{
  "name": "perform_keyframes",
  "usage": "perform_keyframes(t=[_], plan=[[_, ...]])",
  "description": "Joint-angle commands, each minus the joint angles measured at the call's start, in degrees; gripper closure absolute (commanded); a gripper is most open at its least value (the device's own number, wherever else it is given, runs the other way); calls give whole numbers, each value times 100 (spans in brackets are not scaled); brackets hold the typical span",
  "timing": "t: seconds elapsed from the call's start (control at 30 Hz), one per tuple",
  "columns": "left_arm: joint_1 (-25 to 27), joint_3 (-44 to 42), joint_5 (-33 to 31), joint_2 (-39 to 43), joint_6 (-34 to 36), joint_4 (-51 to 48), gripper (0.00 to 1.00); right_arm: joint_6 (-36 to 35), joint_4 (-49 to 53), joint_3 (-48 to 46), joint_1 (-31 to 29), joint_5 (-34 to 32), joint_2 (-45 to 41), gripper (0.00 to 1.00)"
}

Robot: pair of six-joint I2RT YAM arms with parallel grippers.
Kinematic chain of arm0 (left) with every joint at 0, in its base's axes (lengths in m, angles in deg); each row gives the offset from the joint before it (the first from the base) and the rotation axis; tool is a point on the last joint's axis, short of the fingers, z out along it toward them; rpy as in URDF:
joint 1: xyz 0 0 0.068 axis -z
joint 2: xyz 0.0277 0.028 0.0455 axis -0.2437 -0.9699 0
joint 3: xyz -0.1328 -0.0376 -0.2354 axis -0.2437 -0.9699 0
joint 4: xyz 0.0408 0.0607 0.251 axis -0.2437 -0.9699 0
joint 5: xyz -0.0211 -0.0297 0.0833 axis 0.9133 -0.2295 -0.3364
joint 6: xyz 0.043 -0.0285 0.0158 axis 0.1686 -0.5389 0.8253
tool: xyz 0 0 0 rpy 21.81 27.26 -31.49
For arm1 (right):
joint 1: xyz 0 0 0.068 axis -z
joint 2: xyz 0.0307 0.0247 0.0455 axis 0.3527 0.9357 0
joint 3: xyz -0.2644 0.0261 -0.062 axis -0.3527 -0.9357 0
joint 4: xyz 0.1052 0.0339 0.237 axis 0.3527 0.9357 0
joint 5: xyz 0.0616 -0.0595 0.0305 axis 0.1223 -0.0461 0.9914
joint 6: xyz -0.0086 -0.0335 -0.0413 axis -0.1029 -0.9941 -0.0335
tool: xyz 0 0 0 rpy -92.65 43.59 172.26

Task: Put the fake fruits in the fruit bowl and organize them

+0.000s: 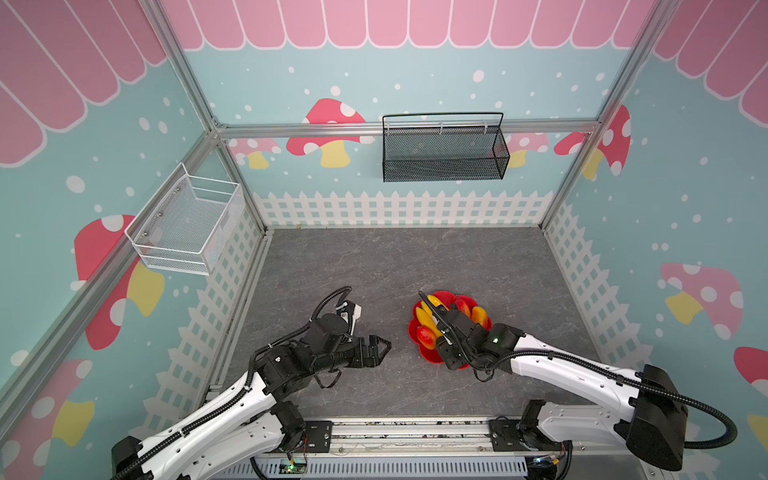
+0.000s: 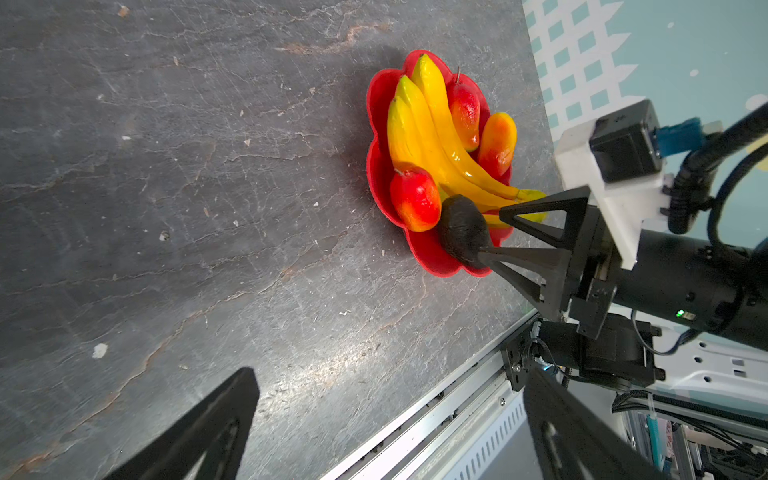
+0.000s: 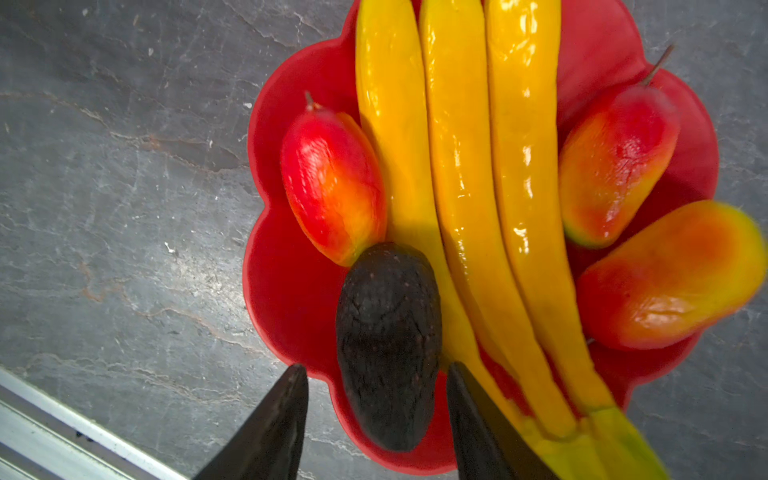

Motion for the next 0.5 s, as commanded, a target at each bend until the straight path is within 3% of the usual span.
perform_keyframes(t=[0.0,0.27,0.37,0.47], plan=[[-24,20,30,23,48,65,0,-50,-18,156,4,-131,-115,38],[-218,525,-485,-389,408,41,0,-254,70,1083,127,-538,-255,18],[-460,804,-863,-721,569,37,0,-424,79,1467,597,-478,-334,10],[-761,961,-860,-1071,653,213,0,-686,-123,1583,1356,-259,-454,9]])
